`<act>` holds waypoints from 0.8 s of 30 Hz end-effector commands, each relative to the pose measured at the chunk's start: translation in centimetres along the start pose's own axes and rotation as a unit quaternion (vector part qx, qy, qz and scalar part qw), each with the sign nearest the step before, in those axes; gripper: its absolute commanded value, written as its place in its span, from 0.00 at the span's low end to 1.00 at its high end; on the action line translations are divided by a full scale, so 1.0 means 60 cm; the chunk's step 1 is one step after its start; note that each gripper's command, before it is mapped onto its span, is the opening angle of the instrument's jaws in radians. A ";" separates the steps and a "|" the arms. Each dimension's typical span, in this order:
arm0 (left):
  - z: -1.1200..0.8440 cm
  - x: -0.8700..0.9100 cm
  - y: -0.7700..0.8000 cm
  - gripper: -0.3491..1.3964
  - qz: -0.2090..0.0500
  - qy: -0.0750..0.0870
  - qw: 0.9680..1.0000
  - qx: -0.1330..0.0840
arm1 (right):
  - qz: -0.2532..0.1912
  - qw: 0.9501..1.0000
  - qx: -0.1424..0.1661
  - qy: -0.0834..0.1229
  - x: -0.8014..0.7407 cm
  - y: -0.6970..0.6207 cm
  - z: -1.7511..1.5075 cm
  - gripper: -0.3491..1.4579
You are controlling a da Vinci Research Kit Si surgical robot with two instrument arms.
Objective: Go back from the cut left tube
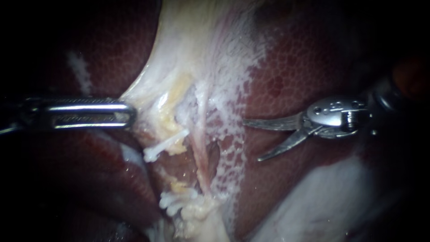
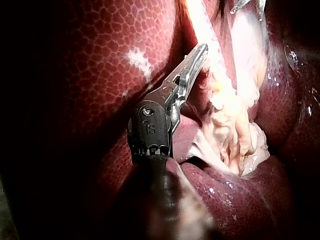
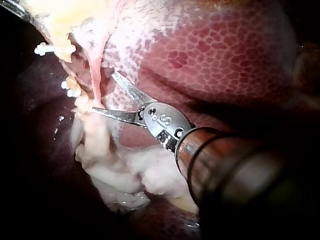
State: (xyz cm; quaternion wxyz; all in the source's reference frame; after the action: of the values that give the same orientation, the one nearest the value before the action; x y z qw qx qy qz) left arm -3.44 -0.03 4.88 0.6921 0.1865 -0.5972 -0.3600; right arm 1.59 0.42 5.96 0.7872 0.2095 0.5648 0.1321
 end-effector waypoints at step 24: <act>0.0013 0.0010 0.0019 0.00 0.001 0.000 1.000 -0.001 | -0.009 1.000 -0.007 -0.004 0.0019 -0.0007 -0.0018 0.86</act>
State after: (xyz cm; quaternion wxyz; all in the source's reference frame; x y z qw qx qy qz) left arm -3.49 0.03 5.05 0.6924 0.1847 -0.5975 -0.3599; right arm 1.52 0.46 5.81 0.7923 0.1980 0.5630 0.1264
